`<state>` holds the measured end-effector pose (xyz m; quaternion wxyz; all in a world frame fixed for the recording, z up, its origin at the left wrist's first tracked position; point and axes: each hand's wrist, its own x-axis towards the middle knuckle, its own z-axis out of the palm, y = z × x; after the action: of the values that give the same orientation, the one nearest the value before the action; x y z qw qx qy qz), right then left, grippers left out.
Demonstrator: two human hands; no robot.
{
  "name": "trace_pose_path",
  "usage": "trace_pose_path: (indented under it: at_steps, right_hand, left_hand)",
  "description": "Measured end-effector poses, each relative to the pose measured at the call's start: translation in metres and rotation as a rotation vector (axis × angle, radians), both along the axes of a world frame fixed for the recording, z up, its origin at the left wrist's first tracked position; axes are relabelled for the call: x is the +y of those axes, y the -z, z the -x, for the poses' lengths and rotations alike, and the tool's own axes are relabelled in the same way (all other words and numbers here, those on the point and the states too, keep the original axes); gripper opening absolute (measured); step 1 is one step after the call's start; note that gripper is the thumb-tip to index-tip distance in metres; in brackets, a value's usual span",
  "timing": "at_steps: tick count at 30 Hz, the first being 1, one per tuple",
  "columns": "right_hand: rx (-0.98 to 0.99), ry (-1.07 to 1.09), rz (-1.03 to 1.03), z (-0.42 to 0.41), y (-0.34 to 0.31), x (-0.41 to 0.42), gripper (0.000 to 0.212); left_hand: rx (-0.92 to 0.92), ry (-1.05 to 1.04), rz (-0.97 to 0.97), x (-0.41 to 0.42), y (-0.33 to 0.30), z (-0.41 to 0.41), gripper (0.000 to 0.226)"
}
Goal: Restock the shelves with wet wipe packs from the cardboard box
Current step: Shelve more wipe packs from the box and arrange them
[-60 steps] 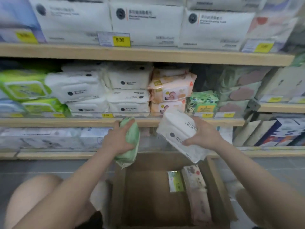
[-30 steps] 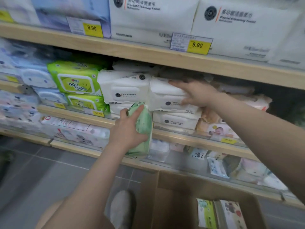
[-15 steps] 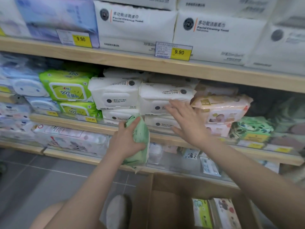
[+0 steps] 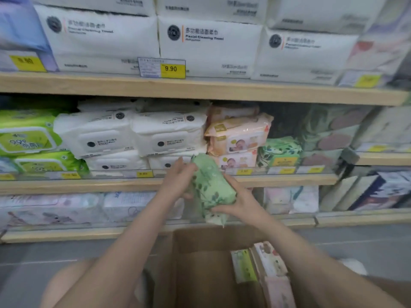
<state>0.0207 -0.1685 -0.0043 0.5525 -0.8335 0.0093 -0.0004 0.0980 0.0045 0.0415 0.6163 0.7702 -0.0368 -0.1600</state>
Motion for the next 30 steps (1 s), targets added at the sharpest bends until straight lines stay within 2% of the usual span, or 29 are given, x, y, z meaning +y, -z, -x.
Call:
trace_pose_path:
  at_steps: [1,2,4,6,7,9,11,13,15,17,20,22,23,25,28,30]
  right_hand:
    - [0.064,-0.014,-0.088,0.006,-0.008,-0.018,0.093]
    - [0.105,-0.026,-0.155,0.011,-0.014,-0.033,0.093]
    - [0.102,-0.031,-0.271,0.022,-0.024,-0.062,0.087]
    - [0.117,-0.044,-0.394,0.03,-0.037,-0.083,0.089]
    - [0.129,-0.049,-0.429,0.032,-0.041,-0.091,0.092]
    - [0.155,-0.084,-0.464,0.035,-0.047,-0.101,0.096]
    - [0.198,-0.124,-0.468,0.037,-0.047,-0.107,0.092]
    - [0.214,-0.134,-0.469,0.04,-0.049,-0.115,0.086]
    - [0.206,-0.112,-0.412,0.046,-0.057,-0.127,0.077]
    - [0.211,-0.105,-0.247,0.049,-0.071,-0.134,0.072]
    - [0.277,-0.18,0.074,0.044,-0.088,-0.135,0.077]
    - [0.311,-0.182,0.226,0.034,-0.091,-0.13,0.081]
    - [0.302,-0.163,0.279,0.029,-0.09,-0.128,0.086]
    - [0.291,-0.121,0.321,0.022,-0.084,-0.127,0.093]
    - [0.308,-0.108,0.254,0.023,-0.085,-0.134,0.089]
    - [0.32,-0.128,0.295,0.025,-0.087,-0.137,0.095]
  left_hand:
    - [-0.005,0.054,0.049,-0.002,-0.003,-0.001,0.034]
    - [-0.055,0.116,0.051,-0.003,-0.005,-0.001,0.025]
    - [-0.176,0.221,0.082,-0.011,-0.004,-0.002,0.032]
    - [-0.238,0.254,0.168,-0.023,0.0,-0.002,0.048]
    - [-0.215,0.275,0.222,-0.029,0.002,-0.002,0.067]
    - [-0.039,0.358,0.384,-0.041,0.007,-0.001,0.107]
    - [0.108,0.481,0.49,-0.051,0.009,0.002,0.12]
    - [0.156,0.53,0.491,-0.058,0.009,0.006,0.12]
    - [0.157,0.46,0.492,-0.066,0.008,0.008,0.115]
    - [0.141,0.363,0.474,-0.074,0.008,0.009,0.103]
    - [0.092,0.298,0.382,-0.086,0.009,0.014,0.078]
    - [0.054,0.297,0.321,-0.094,0.01,0.018,0.057]
    - [0.053,0.304,0.305,-0.097,0.011,0.02,0.055]
    - [0.083,0.32,0.29,-0.104,0.012,0.023,0.063]
    - [0.147,0.318,0.253,-0.11,0.017,0.025,0.09]
    - [0.127,0.306,0.234,-0.114,0.017,0.029,0.104]
